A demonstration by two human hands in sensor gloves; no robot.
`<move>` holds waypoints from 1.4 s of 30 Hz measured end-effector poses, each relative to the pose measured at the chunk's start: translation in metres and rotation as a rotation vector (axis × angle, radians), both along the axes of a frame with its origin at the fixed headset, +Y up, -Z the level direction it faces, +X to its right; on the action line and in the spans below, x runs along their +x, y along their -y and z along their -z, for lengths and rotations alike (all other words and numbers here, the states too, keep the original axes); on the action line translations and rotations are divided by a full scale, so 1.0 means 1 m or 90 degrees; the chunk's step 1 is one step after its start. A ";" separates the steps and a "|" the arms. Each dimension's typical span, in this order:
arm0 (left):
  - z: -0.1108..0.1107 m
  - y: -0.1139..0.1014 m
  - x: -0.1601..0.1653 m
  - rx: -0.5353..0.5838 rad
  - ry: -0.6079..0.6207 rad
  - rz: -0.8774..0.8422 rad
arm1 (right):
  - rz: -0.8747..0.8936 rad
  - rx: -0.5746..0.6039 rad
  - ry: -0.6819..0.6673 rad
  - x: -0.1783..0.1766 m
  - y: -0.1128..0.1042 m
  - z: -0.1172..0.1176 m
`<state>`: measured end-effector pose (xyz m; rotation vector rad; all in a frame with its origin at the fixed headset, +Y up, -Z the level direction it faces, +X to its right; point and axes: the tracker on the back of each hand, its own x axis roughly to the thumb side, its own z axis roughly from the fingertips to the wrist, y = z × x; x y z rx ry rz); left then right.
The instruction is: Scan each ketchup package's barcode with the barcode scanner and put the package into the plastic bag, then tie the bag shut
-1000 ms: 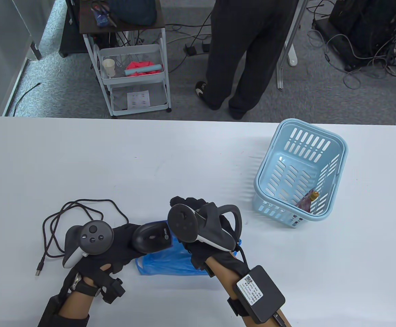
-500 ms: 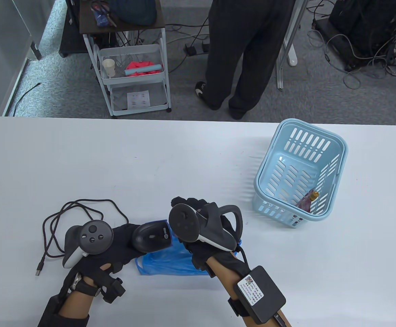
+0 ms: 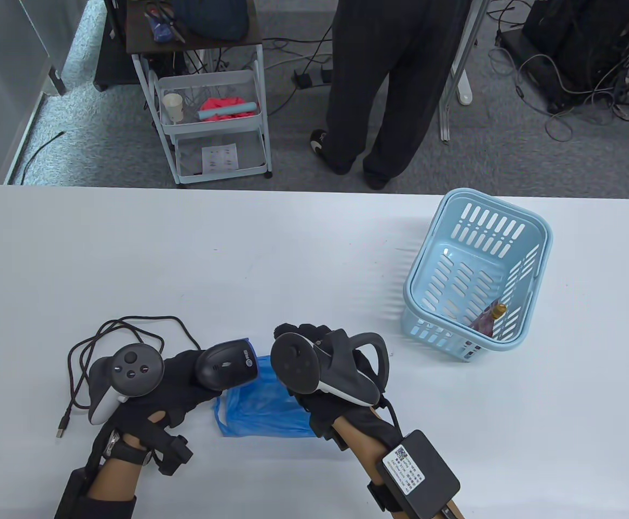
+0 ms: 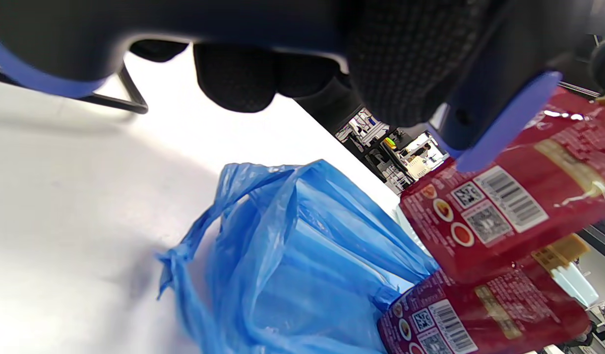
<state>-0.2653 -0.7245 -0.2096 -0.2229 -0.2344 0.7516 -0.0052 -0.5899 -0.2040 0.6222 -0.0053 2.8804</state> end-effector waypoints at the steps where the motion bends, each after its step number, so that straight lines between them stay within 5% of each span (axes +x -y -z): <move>1: 0.000 0.000 0.000 -0.001 -0.001 -0.001 | -0.002 -0.001 -0.002 0.000 0.001 -0.001; 42: 0.001 -0.002 -0.007 -0.011 -0.021 -0.004 | -0.148 -0.071 -0.023 -0.012 0.039 0.005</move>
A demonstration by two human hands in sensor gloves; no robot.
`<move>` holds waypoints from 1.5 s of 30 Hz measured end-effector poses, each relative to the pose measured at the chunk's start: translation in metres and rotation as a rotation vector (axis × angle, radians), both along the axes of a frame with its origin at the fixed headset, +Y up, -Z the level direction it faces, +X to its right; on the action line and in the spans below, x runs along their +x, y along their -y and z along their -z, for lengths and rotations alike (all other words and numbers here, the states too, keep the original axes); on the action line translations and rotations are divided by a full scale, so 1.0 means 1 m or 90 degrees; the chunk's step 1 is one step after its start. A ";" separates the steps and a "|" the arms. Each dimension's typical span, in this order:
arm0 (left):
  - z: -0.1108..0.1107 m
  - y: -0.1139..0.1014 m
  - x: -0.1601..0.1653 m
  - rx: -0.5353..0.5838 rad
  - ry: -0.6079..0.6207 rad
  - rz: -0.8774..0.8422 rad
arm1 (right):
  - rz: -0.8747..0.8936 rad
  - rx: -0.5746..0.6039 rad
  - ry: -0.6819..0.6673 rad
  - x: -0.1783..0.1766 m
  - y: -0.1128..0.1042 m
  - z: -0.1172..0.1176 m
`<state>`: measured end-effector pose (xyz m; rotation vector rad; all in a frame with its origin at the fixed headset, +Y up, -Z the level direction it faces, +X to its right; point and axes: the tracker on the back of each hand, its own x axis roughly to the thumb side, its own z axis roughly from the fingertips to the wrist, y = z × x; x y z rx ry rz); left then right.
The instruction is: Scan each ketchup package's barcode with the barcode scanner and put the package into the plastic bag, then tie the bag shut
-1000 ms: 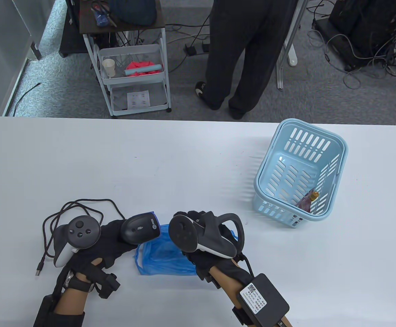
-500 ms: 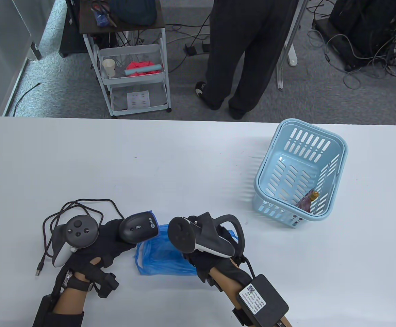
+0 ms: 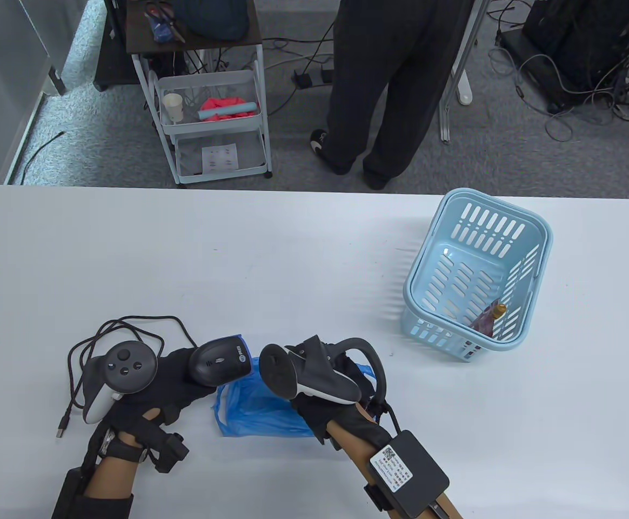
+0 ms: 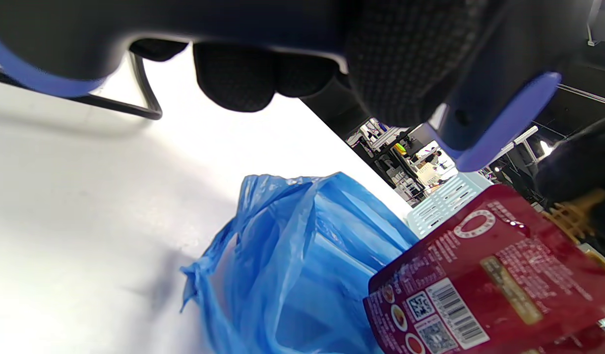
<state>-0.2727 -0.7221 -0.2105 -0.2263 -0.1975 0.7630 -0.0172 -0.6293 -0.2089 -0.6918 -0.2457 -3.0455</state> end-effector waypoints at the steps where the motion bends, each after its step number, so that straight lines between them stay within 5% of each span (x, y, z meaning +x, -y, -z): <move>1: 0.000 0.000 0.000 0.000 0.000 0.000 | -0.003 -0.001 0.000 0.000 0.001 0.000; 45: 0.000 0.000 -0.002 -0.003 -0.004 0.000 | -0.044 -0.032 0.005 -0.003 0.003 0.000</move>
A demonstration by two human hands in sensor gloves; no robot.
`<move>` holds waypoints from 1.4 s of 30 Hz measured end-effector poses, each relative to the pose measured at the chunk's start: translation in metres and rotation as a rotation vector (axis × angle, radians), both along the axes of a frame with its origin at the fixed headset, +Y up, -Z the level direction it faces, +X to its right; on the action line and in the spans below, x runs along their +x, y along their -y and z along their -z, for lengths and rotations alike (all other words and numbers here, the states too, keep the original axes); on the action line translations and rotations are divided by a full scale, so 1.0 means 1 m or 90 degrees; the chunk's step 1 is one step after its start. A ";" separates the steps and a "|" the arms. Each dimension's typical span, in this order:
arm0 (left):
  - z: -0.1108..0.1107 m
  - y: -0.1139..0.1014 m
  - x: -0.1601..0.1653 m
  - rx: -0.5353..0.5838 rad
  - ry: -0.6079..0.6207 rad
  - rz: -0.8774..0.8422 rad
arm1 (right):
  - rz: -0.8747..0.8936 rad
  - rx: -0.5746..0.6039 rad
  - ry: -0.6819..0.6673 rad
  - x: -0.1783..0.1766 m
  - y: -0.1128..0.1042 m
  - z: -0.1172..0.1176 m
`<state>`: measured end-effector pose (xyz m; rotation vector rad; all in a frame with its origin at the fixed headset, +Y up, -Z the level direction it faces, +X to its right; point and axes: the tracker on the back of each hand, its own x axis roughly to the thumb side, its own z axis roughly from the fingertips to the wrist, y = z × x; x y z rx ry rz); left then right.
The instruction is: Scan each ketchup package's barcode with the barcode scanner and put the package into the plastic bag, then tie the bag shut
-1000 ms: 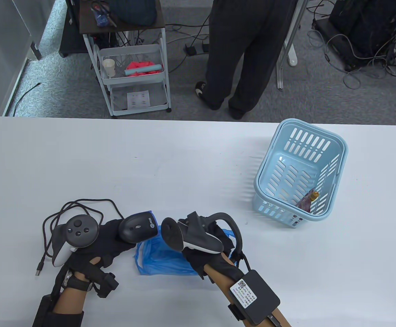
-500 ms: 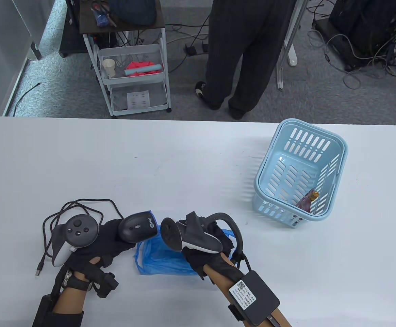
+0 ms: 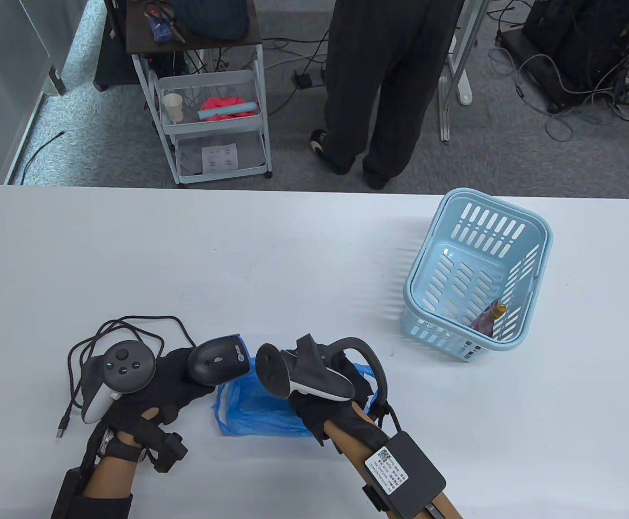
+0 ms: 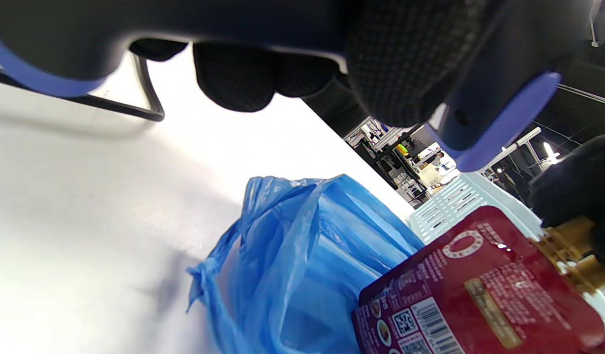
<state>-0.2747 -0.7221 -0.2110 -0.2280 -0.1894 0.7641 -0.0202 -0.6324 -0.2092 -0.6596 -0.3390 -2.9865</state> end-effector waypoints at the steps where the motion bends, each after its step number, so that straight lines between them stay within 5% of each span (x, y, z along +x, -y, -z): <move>1: 0.000 0.000 0.000 0.000 0.000 0.000 | 0.005 0.002 0.000 0.000 -0.002 0.000; 22: 0.000 0.001 -0.002 -0.004 -0.004 0.001 | 0.118 0.058 0.041 0.029 -0.033 0.004; 42: 0.001 0.002 -0.003 -0.010 -0.009 0.005 | 0.169 0.108 0.195 0.114 -0.051 0.022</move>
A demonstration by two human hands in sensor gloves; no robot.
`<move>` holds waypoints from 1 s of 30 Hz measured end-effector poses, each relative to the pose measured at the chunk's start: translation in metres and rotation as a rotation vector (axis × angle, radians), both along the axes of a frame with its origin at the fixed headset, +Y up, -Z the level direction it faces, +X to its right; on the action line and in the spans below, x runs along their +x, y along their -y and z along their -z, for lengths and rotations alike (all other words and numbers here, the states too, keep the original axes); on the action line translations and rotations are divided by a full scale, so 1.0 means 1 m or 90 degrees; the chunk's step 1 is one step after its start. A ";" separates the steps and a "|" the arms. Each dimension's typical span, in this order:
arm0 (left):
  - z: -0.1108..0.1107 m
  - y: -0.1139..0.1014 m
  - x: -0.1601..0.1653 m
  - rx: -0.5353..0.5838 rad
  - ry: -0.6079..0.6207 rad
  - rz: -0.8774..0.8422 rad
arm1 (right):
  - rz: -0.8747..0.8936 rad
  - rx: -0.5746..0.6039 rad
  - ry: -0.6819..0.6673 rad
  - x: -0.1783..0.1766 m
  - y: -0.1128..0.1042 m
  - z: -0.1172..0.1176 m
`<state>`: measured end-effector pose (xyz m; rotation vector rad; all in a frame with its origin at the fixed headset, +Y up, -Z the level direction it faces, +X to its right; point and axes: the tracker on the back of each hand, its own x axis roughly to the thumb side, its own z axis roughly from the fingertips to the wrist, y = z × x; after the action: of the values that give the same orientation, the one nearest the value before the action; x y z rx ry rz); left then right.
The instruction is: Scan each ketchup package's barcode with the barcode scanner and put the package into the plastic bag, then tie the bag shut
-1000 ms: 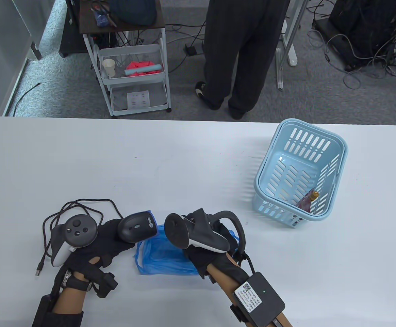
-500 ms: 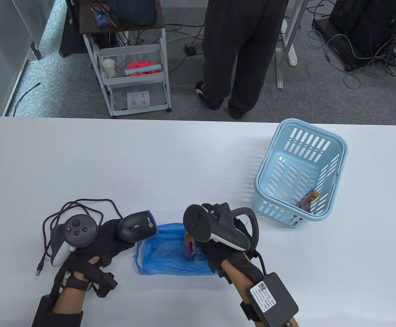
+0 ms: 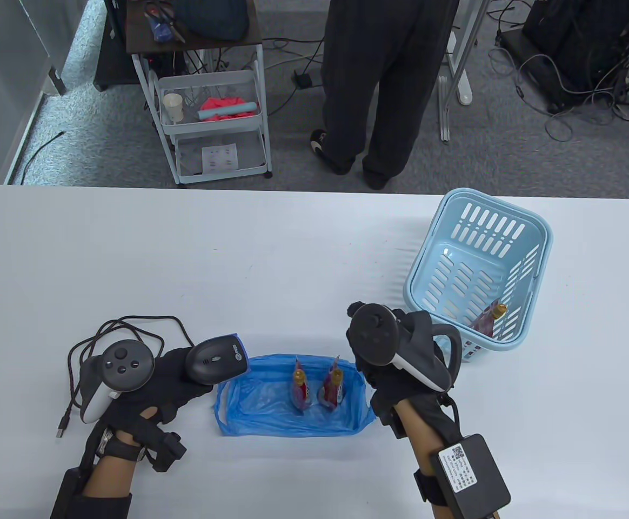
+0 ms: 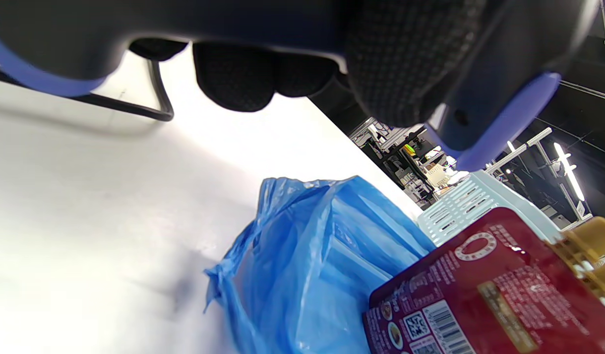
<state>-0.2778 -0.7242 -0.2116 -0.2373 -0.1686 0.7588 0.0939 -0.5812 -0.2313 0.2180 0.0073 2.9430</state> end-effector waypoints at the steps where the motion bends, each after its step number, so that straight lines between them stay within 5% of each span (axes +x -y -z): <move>1: 0.000 0.000 0.000 0.000 0.000 0.000 | 0.001 0.001 0.017 0.007 -0.001 0.002; 17: 0.000 0.000 -0.002 -0.007 -0.008 0.003 | -0.023 -0.053 0.282 0.116 0.005 0.030; 30: 0.001 0.002 -0.004 -0.016 -0.016 0.010 | -0.080 -0.122 0.366 0.139 0.036 0.054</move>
<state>-0.2814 -0.7257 -0.2127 -0.2533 -0.1335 0.7478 0.2328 -0.6173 -0.2848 -0.6740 0.2263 2.9839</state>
